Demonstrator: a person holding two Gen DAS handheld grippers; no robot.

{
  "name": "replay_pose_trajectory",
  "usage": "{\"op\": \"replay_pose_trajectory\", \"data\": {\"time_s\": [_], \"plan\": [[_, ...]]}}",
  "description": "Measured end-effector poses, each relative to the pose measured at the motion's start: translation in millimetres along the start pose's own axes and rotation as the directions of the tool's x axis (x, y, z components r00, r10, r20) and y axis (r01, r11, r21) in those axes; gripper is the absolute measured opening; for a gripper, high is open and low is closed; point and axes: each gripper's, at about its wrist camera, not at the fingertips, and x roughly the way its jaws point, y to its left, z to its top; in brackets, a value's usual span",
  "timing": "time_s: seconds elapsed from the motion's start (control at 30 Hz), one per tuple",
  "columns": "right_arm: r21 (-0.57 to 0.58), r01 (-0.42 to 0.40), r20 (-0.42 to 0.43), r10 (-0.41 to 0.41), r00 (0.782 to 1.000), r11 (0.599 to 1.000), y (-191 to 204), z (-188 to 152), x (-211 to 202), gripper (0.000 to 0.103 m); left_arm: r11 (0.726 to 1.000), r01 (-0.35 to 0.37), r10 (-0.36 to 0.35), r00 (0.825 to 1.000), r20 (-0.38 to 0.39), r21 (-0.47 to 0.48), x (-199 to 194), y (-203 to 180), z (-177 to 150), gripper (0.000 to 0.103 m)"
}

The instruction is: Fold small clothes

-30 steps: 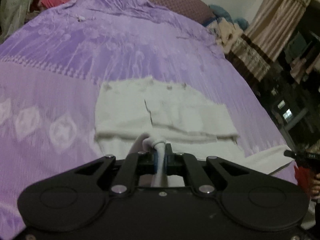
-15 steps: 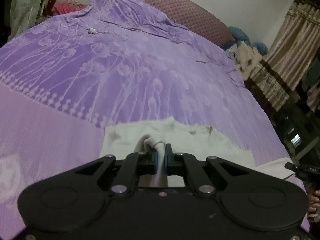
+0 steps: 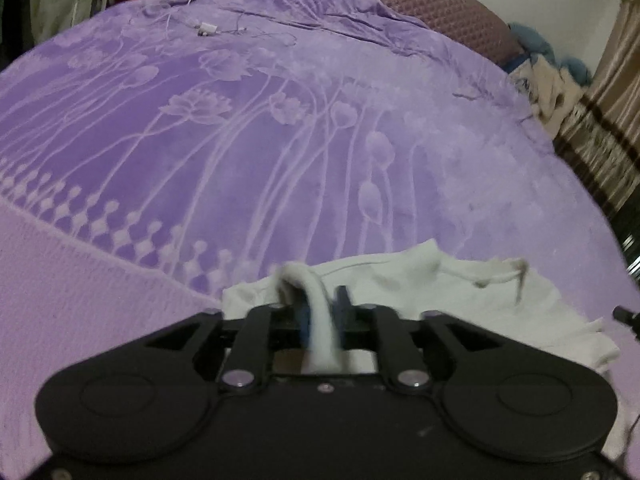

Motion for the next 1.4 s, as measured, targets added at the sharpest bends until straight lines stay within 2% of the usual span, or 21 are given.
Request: {"op": "replay_pose_trajectory", "data": {"time_s": [0.03, 0.07, 0.17, 0.23, 0.3, 0.37, 0.47, 0.57, 0.67, 0.77, 0.9, 1.07, 1.2, 1.3, 1.4], "plan": [[-0.005, 0.005, -0.003, -0.005, 1.000, 1.000, 0, -3, 3, 0.000, 1.000, 0.000, 0.000, 1.000, -0.011, -0.003, 4, 2, -1, 0.060], [-0.016, 0.004, -0.007, -0.004, 1.000, 1.000, 1, -7, 5, 0.000, 1.000, 0.002, -0.002, 1.000, -0.004, -0.022, 4, 4, -3, 0.067], [-0.078, 0.019, -0.014, -0.020, 1.000, 0.997, 7, -19, -1, 0.000, 0.996, -0.055, 0.058, 0.997, 0.048, -0.075, 0, 14, 5, 0.072], [-0.111, 0.005, -0.038, -0.009, 0.999, 0.994, 9, -31, -12, 0.000, 0.987, -0.089, 0.097, 0.994, 0.053, -0.136, -6, 26, 16, 0.072], [-0.146, 0.004, -0.076, -0.015, 0.997, 0.989, 10, -41, -21, 0.000, 0.981, -0.071, 0.084, 0.994, 0.067, -0.178, -15, 40, 25, 0.072], [-0.207, 0.028, -0.074, -0.044, 0.996, 0.978, 12, -50, -35, 0.001, 0.977, -0.047, 0.065, 0.994, 0.085, -0.207, -31, 49, 26, 0.072], [-0.253, 0.051, -0.086, -0.075, 0.993, 0.966, 8, -60, -51, 0.001, 0.983, -0.013, 0.037, 0.991, 0.130, -0.185, -65, 49, 10, 0.073], [-0.303, 0.018, -0.168, -0.071, 0.983, 0.953, 12, -74, -44, 0.001, 0.994, -0.003, 0.012, 0.997, 0.081, -0.110, -74, 36, -16, 0.073], [-0.328, 0.039, -0.162, -0.096, 0.982, 0.944, 19, -77, -27, 0.001, 0.999, 0.018, -0.018, 1.000, 0.006, -0.035, -64, 16, -37, 0.074], [-0.223, -0.004, -0.144, -0.029, 0.989, 0.975, 22, -62, -9, 0.001, 1.000, 0.015, -0.015, 0.999, -0.031, 0.001, -52, 6, -50, 0.074], [-0.174, -0.034, -0.078, 0.021, 0.997, 0.984, 40, -38, 11, 0.001, 0.998, 0.054, -0.053, 0.997, -0.053, 0.035, -35, -2, -53, 0.074], [-0.142, -0.001, -0.027, -0.003, 1.000, 0.990, 49, -21, 37, 0.001, 0.995, -0.026, 0.027, 1.000, -0.009, 0.100, 0, -12, -28, 0.074], [-0.137, 0.038, 0.007, -0.037, 0.999, 0.990, 47, -13, 49, 0.001, 0.996, -0.026, 0.026, 1.000, 0.002, 0.082, 24, -6, -1, 0.074], [-0.130, 0.078, 0.011, -0.077, 0.997, 0.988, 44, 0, 62, 0.001, 0.993, -0.083, 0.083, 0.997, 0.009, 0.089, 38, -7, 18, 0.074], [-0.114, 0.085, 0.007, -0.085, 0.996, 0.990, 44, 10, 62, 0.001, 0.992, -0.101, 0.103, 0.995, -0.017, 0.078, 47, -6, 27, 0.074]]}}
